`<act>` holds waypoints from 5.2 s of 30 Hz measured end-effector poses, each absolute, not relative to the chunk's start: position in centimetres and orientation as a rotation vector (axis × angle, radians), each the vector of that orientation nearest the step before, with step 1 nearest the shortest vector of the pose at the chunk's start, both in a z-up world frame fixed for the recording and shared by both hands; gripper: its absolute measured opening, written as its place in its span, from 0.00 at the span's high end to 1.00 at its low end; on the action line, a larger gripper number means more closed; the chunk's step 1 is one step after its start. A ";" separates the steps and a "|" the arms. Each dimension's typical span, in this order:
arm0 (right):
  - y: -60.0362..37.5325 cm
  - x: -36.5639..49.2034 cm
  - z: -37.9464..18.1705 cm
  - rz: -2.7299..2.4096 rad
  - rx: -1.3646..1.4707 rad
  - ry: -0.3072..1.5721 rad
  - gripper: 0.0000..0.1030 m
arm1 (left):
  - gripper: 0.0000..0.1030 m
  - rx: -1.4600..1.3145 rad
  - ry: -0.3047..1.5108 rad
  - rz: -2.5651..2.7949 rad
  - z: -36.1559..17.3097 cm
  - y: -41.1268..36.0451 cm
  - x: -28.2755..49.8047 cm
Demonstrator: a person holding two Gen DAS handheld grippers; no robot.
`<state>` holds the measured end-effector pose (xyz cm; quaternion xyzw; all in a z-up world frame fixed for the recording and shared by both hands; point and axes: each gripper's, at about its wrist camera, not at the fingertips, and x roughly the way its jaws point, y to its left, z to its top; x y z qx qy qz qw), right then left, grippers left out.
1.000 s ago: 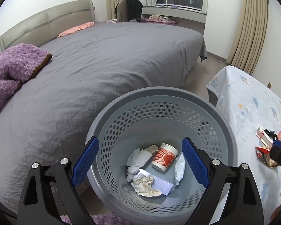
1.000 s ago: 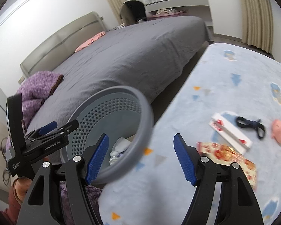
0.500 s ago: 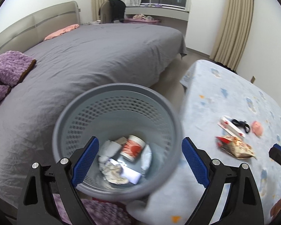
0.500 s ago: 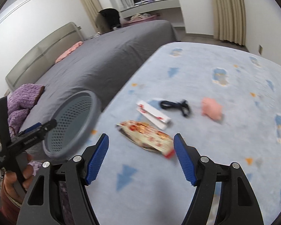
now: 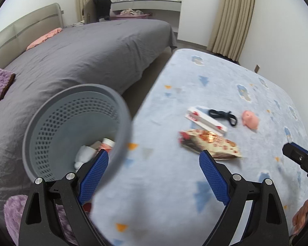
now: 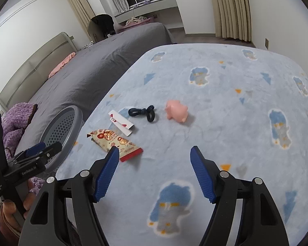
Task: Collect trash
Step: 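Move both open tools back over the snack wrapper and playing card, then close the left tool on the red-and-cream snack wrapper, then grasp the playing card with the right tool while the left tool carries the wrapper to the basket, then bring the card over the basket and release both tools' items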
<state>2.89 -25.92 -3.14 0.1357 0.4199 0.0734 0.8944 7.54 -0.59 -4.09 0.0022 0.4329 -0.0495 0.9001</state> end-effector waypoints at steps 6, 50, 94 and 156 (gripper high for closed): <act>-28.1 2.8 -2.9 0.128 0.296 0.851 0.33 | 0.14 0.029 0.904 -0.107 -4.7 -3.7 8.2; -32.4 0.3 -2.4 0.091 0.382 0.805 0.33 | 0.14 0.117 1.008 0.034 -7.8 -6.4 7.6; -22.4 5.8 -6.7 0.188 0.230 0.904 0.33 | 0.71 0.114 0.812 -0.144 -4.1 0.8 12.7; -0.9 12.9 -3.6 0.357 0.036 0.852 0.85 | 0.71 -0.045 0.858 0.073 -6.6 15.6 13.0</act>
